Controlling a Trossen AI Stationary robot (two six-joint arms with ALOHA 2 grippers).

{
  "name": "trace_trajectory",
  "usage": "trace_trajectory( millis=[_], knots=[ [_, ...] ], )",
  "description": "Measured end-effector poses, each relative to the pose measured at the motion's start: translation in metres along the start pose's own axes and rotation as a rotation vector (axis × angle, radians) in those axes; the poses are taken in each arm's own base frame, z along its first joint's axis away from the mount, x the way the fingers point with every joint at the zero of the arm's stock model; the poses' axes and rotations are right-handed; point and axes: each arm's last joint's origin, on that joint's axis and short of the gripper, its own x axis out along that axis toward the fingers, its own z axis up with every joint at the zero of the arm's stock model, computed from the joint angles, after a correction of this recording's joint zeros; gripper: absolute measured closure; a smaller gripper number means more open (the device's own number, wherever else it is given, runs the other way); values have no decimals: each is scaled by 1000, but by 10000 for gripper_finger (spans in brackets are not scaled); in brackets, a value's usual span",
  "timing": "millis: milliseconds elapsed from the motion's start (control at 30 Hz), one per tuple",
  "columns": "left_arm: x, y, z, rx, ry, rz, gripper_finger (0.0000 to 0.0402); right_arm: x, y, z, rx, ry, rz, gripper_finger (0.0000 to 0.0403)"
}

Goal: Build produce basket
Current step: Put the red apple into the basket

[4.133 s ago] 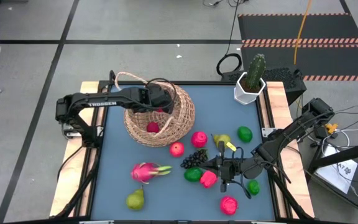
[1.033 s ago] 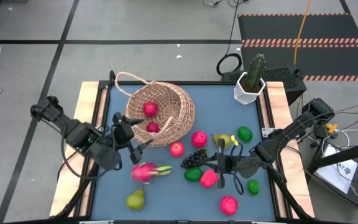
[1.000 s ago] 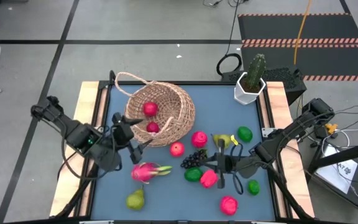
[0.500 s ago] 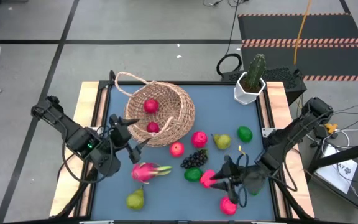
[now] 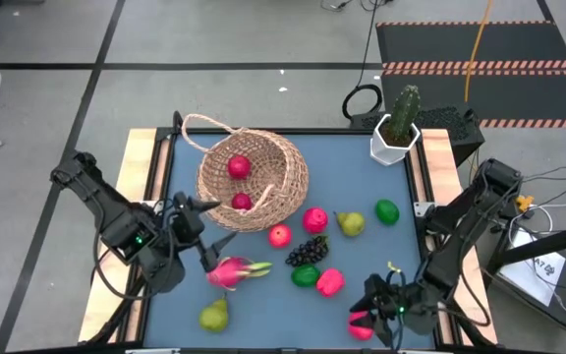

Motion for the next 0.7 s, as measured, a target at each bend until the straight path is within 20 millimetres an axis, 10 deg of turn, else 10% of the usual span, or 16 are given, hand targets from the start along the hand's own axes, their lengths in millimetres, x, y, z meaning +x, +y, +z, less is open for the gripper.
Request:
trace_trajectory(
  millis=[700],
  knots=[
    [1, 0, 1, -1, -8, 9, 11, 54, 17, -20, -235, 307, -172, 101]
  ],
)
